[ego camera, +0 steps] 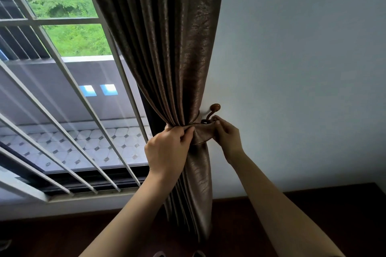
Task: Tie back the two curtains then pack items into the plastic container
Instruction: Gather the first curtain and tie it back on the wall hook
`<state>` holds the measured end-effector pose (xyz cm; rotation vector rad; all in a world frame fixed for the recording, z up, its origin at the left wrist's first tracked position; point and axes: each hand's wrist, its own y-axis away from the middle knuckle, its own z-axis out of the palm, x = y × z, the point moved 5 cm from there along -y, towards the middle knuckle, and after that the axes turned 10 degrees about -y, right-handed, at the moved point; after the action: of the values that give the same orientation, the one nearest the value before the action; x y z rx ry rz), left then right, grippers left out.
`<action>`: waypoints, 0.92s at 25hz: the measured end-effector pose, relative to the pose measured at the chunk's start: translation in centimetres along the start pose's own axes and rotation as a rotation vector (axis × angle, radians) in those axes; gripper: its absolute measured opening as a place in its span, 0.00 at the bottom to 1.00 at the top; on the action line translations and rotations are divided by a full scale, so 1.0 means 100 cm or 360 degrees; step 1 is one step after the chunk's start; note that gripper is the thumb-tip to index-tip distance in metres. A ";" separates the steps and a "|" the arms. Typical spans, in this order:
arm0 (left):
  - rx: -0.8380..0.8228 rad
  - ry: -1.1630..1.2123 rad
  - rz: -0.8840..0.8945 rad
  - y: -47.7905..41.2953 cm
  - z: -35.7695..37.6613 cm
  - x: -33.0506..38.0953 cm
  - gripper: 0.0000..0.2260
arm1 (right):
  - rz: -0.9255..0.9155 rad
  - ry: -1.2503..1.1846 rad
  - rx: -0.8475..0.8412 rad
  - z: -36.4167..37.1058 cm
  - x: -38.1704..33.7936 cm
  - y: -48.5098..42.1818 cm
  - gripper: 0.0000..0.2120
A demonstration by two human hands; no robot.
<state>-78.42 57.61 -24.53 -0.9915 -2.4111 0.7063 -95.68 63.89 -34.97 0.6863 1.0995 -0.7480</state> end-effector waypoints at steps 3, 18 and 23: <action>0.0038 0.0018 0.0008 0.000 0.001 -0.002 0.15 | -0.0051 0.0532 0.0042 0.005 0.006 -0.003 0.15; 0.0074 0.0754 0.0208 0.010 0.022 -0.033 0.14 | -0.0610 0.0793 0.0168 0.015 0.001 -0.003 0.11; -0.0089 0.1089 0.0128 0.014 0.035 -0.052 0.20 | -0.0452 0.0707 0.0071 0.000 -0.010 0.004 0.13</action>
<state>-76.30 53.69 -29.11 -1.1303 -1.8054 0.2555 -95.58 64.33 -34.02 0.7638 1.6135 -0.8871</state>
